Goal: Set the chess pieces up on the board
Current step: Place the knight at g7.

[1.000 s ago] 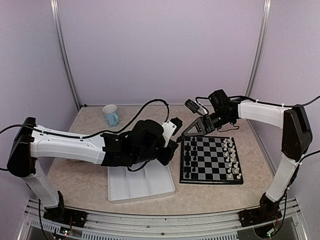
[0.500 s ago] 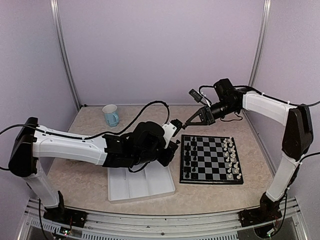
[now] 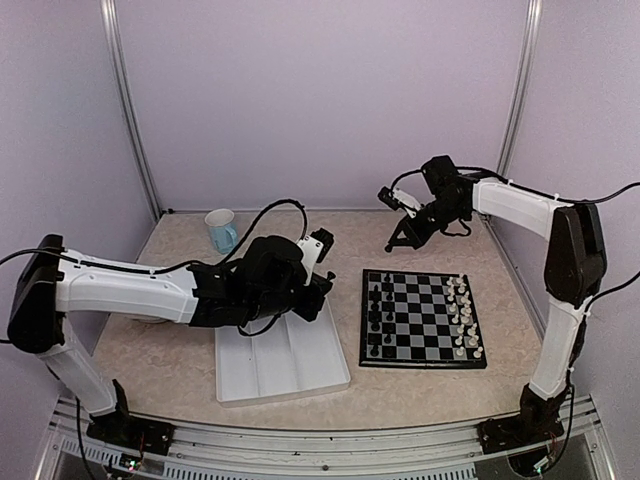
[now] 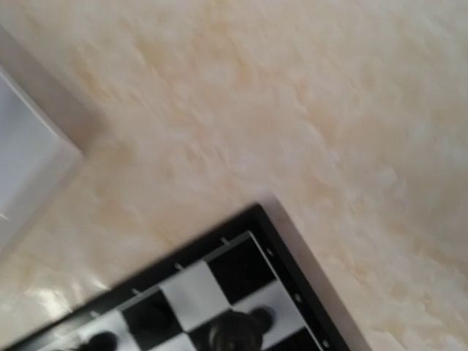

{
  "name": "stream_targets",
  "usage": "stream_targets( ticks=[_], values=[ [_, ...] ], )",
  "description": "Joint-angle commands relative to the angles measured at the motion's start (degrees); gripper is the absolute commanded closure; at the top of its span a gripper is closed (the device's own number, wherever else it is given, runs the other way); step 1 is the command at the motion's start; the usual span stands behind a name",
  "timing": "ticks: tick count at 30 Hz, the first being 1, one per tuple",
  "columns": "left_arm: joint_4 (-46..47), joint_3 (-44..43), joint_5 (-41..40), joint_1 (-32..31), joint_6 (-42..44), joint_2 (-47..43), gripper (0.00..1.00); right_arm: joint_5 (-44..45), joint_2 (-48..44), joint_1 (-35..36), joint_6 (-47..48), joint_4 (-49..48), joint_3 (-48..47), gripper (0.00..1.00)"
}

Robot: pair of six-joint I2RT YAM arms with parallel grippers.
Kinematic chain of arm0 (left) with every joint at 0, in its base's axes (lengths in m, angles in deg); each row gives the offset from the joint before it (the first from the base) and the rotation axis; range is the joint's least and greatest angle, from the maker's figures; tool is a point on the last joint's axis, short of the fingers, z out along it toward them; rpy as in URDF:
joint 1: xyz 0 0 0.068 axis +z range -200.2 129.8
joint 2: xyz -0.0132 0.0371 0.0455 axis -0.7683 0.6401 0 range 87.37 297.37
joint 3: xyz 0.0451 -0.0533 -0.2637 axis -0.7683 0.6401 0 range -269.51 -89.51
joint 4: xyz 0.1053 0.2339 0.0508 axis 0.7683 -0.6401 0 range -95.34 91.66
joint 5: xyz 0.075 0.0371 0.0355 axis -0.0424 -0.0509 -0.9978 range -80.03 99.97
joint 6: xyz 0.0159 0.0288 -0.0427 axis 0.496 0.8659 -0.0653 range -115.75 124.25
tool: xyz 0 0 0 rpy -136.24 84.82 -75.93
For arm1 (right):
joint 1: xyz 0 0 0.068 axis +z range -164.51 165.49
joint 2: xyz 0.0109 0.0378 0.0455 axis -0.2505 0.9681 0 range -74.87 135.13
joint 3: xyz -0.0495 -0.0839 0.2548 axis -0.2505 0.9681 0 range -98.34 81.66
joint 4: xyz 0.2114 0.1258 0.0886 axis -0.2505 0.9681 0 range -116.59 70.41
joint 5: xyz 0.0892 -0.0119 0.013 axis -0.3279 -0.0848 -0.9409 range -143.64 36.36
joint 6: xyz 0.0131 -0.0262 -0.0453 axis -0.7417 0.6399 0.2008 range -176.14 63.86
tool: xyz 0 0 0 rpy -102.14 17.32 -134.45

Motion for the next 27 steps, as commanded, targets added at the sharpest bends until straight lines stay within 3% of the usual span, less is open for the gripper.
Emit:
stream_targets(
  ticks=[1, 12, 27],
  values=[
    [1.65, 0.86, 1.32, 0.7, -1.54, -1.69, 1.0, 5.62, 0.74, 1.89, 2.54, 0.84, 0.24, 1.0],
    [2.47, 1.7, 2.29, 1.54, -2.54, -2.12, 1.0, 10.69, 2.33, 6.01, 4.52, -0.58, 2.68, 1.0],
    [2.15, 3.22, 2.35, 2.25, -3.15, -3.39, 1.0, 11.25, 10.54, 8.02, 5.67, 3.73, -3.53, 1.0]
  ],
)
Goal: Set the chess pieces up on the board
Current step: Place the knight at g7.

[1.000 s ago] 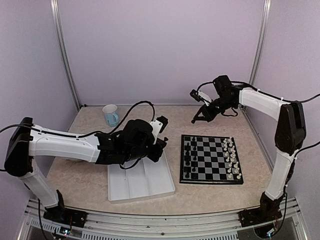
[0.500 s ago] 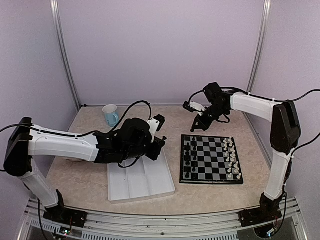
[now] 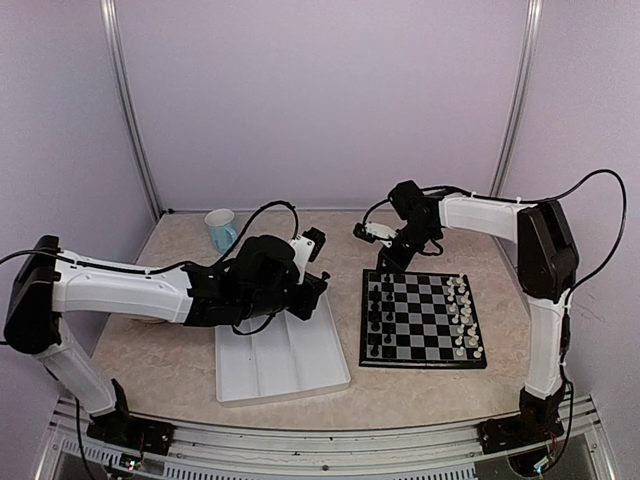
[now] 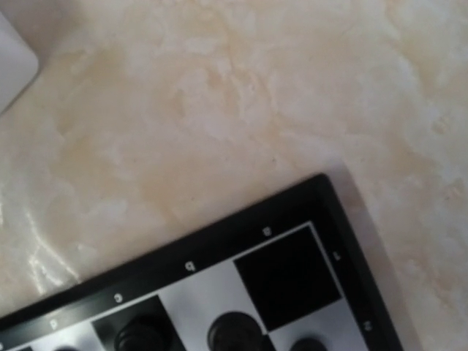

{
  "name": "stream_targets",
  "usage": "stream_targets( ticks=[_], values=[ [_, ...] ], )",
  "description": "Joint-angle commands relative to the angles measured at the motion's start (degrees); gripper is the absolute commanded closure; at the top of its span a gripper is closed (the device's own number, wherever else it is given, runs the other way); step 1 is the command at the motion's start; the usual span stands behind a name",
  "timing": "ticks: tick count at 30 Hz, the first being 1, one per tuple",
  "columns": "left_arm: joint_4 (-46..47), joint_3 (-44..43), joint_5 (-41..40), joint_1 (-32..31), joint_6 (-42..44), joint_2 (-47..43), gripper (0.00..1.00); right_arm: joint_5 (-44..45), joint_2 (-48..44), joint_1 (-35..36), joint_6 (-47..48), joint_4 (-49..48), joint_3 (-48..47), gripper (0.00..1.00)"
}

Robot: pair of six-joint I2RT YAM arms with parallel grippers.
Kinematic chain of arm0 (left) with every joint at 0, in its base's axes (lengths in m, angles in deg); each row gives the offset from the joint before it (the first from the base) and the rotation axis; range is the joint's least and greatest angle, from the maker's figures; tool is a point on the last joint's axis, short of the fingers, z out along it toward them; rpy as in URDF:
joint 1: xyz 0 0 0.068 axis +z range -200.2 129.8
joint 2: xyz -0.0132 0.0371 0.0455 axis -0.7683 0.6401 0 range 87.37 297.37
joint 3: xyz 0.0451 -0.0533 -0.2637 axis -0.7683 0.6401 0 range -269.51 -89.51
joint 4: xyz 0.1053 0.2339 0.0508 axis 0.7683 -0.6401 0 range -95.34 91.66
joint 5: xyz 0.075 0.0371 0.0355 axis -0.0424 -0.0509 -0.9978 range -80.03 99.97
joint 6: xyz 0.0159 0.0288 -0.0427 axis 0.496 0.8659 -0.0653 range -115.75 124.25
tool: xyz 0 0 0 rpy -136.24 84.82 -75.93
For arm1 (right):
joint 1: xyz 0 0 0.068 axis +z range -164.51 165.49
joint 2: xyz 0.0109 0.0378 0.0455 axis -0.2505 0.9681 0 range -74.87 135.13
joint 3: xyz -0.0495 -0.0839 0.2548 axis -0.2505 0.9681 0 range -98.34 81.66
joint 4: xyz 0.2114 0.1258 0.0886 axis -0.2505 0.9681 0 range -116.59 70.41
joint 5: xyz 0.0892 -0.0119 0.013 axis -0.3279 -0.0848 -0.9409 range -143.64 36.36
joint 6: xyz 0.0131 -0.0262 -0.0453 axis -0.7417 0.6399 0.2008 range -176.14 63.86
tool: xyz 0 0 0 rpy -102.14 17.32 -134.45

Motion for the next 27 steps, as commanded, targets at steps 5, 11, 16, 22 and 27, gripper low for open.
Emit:
stream_targets(
  ticks=[5, 11, 16, 22, 27],
  values=[
    [1.43, 1.63, 0.8, 0.85, -0.68, -2.14, 1.0, 1.11, 2.67, 1.89, 0.89, 2.36, -2.71, 1.0],
    [2.11, 2.52, 1.43, 1.57, -0.94, -2.12, 1.0, 1.79, 3.79, 2.37, 1.06, 3.08, -3.26, 1.0],
    [2.62, 2.95, 2.29, 2.13, -1.12, -2.21, 1.0, 2.25, 3.89, 2.81, 1.46, 3.5, -2.87, 1.0],
    [3.22, 3.11, 2.9, 2.68, -0.95, -2.34, 1.0, 2.75, 3.91, 3.08, 1.59, 3.59, -2.52, 1.0],
    [3.3, 3.1, 3.11, 2.72, -1.03, -1.89, 1.0, 3.12, 4.08, 3.26, 1.53, 3.83, -2.47, 0.95]
  ],
)
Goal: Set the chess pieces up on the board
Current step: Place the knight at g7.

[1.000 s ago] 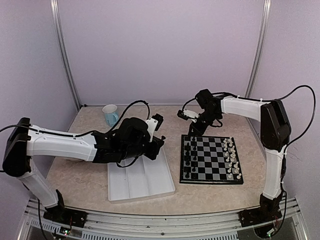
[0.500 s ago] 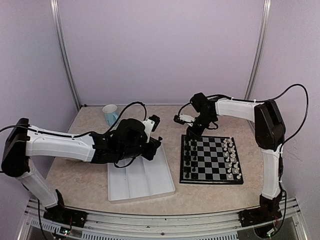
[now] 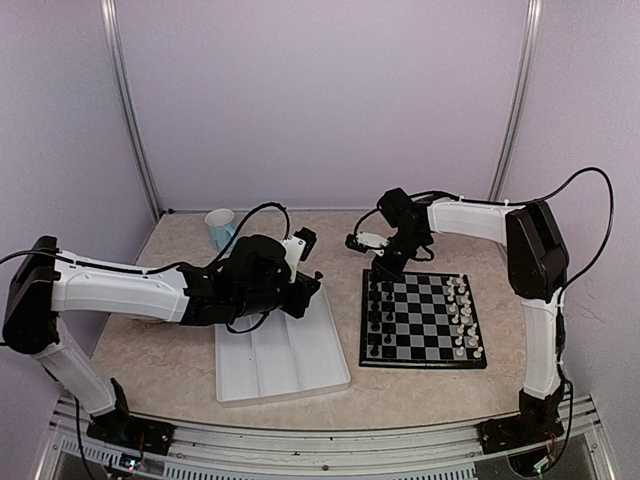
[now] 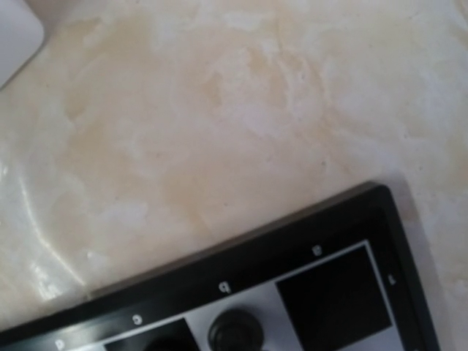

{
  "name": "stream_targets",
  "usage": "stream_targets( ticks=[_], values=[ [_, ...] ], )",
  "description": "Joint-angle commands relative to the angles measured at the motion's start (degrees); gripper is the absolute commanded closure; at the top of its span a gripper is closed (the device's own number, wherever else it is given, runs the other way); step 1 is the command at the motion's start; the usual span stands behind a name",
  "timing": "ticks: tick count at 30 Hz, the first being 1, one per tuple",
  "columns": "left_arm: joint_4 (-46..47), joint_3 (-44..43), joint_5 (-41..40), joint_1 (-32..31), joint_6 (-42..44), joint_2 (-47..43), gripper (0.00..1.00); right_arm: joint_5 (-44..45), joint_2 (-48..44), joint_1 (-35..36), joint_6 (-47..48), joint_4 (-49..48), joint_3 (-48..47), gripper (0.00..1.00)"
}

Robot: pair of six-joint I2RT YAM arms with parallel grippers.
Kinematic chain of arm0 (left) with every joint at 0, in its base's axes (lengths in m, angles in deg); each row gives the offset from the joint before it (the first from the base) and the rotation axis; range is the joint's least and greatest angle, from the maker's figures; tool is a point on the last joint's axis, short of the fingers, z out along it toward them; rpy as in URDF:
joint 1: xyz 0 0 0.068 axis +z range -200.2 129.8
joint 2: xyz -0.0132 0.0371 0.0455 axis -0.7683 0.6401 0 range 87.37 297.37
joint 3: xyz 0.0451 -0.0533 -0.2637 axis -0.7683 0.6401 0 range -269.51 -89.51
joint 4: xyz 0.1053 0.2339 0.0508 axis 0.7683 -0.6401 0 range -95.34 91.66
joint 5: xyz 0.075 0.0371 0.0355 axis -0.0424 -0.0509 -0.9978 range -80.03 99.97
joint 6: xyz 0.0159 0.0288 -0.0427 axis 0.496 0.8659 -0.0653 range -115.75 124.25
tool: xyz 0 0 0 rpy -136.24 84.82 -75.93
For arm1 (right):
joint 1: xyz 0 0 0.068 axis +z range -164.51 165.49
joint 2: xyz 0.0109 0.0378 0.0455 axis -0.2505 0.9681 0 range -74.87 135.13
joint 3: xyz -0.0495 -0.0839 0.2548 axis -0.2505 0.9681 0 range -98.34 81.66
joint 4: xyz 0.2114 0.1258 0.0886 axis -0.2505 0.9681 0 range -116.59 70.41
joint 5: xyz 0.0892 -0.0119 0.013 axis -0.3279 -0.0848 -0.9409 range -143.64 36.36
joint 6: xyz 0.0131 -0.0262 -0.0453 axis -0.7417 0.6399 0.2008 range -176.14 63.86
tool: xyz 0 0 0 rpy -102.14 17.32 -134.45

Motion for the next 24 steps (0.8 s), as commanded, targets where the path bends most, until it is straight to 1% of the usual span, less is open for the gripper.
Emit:
stream_targets(
  ticks=[1, 3, 14, 20, 24],
  values=[
    [1.55, 0.39, 1.02, 0.36, -0.22, -0.78, 1.0, 0.84, 0.82, 0.87, 0.25, 1.86, -0.93, 0.92],
    [1.55, 0.47, 1.01, 0.35, -0.22, -0.83, 1.0, 0.97, 0.42, 0.88, 0.13, 2.1, -1.03, 0.89],
    [1.56, -0.21, 1.61, 0.42, -0.32, 0.09, 1.0, 1.18, -0.79, 0.88, -0.22, 2.14, -0.77, 0.89],
    [0.54, -0.76, 2.05, 0.8, -0.76, 0.42, 1.0, 1.89, -2.57, 0.88, -0.75, 2.13, -2.38, 0.8],
    [-1.62, -1.5, 4.23, 1.63, -1.57, 0.41, 1.0, 2.72, -5.72, 0.79, -0.39, 2.01, -2.82, 0.75]
  ],
)
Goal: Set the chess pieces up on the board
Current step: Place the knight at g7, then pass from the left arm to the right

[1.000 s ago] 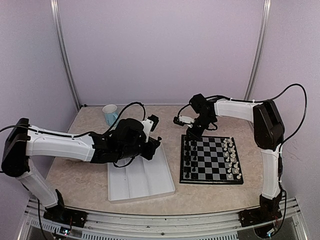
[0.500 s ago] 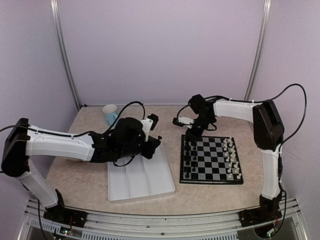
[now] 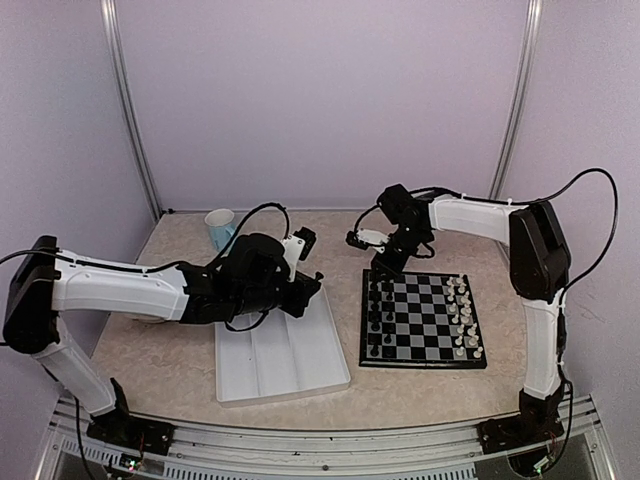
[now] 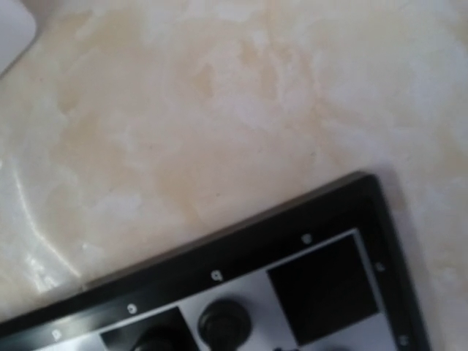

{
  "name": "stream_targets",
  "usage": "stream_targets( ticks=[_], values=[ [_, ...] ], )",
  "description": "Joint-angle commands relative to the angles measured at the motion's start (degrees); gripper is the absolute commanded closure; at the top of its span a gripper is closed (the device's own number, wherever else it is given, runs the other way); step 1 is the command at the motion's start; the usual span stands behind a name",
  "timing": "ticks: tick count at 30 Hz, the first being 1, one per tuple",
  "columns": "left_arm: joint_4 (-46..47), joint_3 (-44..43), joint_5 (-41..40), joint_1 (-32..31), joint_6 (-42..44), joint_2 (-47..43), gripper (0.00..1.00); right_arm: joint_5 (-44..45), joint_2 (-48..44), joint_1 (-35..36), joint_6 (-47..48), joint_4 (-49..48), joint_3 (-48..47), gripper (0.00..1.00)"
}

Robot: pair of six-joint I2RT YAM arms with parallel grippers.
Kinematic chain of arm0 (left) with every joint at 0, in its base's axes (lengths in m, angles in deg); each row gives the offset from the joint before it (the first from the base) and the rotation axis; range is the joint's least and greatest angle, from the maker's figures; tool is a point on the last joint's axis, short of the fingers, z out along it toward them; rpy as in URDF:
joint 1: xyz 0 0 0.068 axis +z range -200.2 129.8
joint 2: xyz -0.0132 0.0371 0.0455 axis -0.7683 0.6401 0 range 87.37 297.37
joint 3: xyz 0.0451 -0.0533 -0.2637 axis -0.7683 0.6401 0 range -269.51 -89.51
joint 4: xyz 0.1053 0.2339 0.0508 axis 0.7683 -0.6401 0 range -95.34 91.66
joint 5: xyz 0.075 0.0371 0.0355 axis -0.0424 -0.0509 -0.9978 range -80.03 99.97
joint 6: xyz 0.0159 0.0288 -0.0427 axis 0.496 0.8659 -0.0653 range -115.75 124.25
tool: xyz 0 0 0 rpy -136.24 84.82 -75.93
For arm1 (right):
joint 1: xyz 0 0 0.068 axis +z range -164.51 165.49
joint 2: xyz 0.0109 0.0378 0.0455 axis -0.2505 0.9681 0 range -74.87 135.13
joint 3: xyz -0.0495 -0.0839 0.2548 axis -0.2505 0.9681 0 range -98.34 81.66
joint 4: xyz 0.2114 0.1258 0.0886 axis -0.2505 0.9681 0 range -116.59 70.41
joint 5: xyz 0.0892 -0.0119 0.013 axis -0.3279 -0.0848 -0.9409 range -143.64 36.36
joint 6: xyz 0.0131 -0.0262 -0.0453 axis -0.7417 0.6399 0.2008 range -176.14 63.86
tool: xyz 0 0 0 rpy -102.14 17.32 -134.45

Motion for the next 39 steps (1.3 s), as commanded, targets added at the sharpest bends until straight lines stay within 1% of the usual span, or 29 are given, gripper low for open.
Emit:
stream_targets(
  ticks=[1, 3, 5, 7, 9, 11, 13, 17, 20, 24, 33, 39],
  values=[
    [-2.72, -1.98, 4.92, 1.8, -1.41, 0.43, 1.0, 1.1, -6.62, 0.51, 0.42, 0.46, -1.52, 0.74],
    [-4.21, -3.09, 9.98, 3.28, -2.34, 0.73, 1.0, -0.04, -9.41, 0.44, 2.41, 0.32, -0.12, 0.73],
    [-5.17, -4.02, 17.48, 5.23, -3.47, 1.46, 1.0, -3.52, -13.03, 0.5, 7.25, 0.63, 2.26, 0.71],
    [-5.25, -4.95, 25.74, 7.4, -5.15, 2.38, 1.0, -10.44, -18.95, 0.51, 14.87, 1.44, 6.13, 0.69],
    [-7.34, -6.52, 33.53, 9.3, -6.59, 4.11, 1.0, -14.58, -24.63, 1.27, 22.19, 2.37, 10.64, 0.67],
    [-9.73, -8.93, 39.37, 10.26, -6.83, 5.88, 1.0, -14.8, -29.44, 2.73, 26.33, 1.63, 14.53, 0.64],
    [-12.25, -11.36, 43.13, 10.36, -6.33, 8.09, 1.0, -13.24, -32.35, 4.97, 28.5, 0.63, 16.85, 0.59],
    [-14.64, -14.84, 50.34, 10.12, -6.68, 11.75, 1.0, -6.5, -33.16, 11.3, 30.16, -0.14, 18.04, 0.57],
    [-15.78, -16.8, 52.83, 9.36, -7.01, 13.57, 1.0, -1.52, -31.48, 15.23, 30.68, -0.69, 17.53, 0.58],
    [-15.65, -17.66, 54.81, 8.3, -7.91, 14.83, 1.0, 2.75, -29.3, 17.99, 30.99, -1.3, 17.53, 0.58],
    [-14.05, -17.95, 58.33, 6.73, -9.14, 16.44, 0.97, 8.2, -29.27, 23.8, 31.7, -2.77, 21.07, 0.57],
    [-13.44, -17.88, 58.73, 6.79, -9.36, 16.62, 0.97, 9.47, -28.19, 26.02, 31.31, -1.61, 21.26, 0.58]
  ],
)
